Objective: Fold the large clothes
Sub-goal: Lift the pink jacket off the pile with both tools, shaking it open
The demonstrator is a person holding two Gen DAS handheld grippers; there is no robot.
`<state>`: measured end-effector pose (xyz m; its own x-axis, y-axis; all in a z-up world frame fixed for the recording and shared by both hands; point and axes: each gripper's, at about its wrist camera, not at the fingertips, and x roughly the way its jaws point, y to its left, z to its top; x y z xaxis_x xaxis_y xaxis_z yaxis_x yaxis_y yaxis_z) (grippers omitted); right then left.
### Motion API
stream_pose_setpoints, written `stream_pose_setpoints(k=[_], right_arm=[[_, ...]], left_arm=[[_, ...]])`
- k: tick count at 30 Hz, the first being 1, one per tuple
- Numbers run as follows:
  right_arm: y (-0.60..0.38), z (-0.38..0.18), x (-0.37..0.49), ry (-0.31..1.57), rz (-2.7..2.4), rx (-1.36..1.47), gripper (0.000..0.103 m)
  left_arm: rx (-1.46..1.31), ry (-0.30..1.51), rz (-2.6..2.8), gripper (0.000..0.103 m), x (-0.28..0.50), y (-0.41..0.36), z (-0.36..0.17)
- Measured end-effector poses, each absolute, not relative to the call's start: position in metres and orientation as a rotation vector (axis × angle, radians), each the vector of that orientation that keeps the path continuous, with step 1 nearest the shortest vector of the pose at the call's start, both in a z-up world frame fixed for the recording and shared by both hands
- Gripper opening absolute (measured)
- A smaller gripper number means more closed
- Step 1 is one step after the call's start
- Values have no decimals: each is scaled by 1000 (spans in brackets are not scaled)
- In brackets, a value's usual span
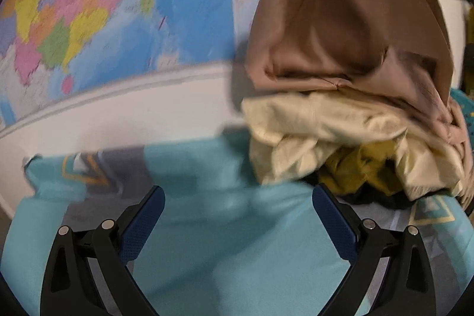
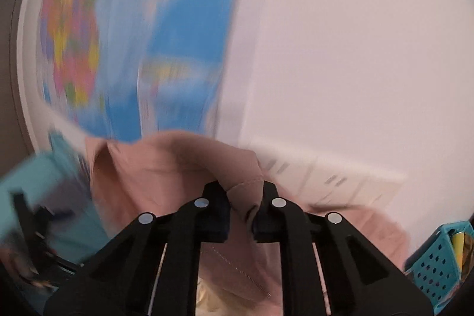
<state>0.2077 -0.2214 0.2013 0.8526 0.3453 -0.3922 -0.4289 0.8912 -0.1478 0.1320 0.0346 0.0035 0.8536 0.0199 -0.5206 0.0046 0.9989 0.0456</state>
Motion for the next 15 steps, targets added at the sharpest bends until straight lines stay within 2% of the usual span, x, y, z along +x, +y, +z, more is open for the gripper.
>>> stream_pose_setpoints(k=[7, 15], right_arm=[[-283, 280, 174, 260, 360, -167, 9], [-317, 310, 149, 199, 342, -115, 9]], left_arm=[[35, 362, -214, 96, 143, 15, 37], [100, 233, -416, 96, 177, -25, 57]])
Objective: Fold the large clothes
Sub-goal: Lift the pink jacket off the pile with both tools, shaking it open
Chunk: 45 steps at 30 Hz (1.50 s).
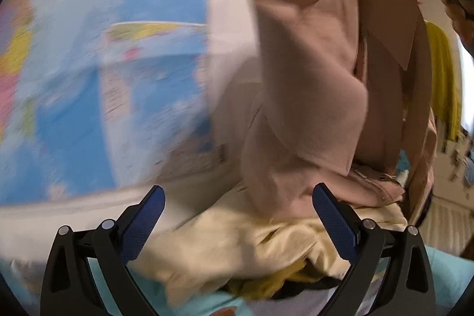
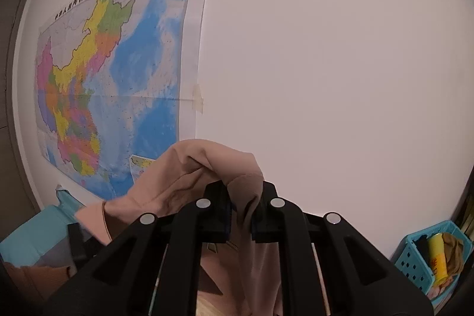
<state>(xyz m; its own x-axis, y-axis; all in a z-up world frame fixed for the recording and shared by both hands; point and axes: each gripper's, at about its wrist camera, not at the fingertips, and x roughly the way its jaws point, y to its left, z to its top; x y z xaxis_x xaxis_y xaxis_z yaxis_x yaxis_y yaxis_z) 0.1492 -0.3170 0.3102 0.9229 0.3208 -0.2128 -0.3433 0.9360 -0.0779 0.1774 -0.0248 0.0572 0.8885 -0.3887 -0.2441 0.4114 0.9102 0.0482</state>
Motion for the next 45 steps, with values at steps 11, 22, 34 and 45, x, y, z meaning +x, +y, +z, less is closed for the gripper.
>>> stream_pose_setpoints(k=[11, 22, 34, 45], right_arm=[[-335, 314, 137, 194, 323, -81, 9], [-382, 395, -10, -6, 261, -29, 9], [-351, 372, -140, -26, 559, 44, 9], [-245, 257, -25, 344, 830, 191, 9]], left_arm=[[229, 239, -530, 10, 222, -81, 60], [66, -9, -581, 8, 109, -27, 220], [133, -52, -353, 8, -102, 104, 298], [228, 235, -20, 8, -116, 181, 241]])
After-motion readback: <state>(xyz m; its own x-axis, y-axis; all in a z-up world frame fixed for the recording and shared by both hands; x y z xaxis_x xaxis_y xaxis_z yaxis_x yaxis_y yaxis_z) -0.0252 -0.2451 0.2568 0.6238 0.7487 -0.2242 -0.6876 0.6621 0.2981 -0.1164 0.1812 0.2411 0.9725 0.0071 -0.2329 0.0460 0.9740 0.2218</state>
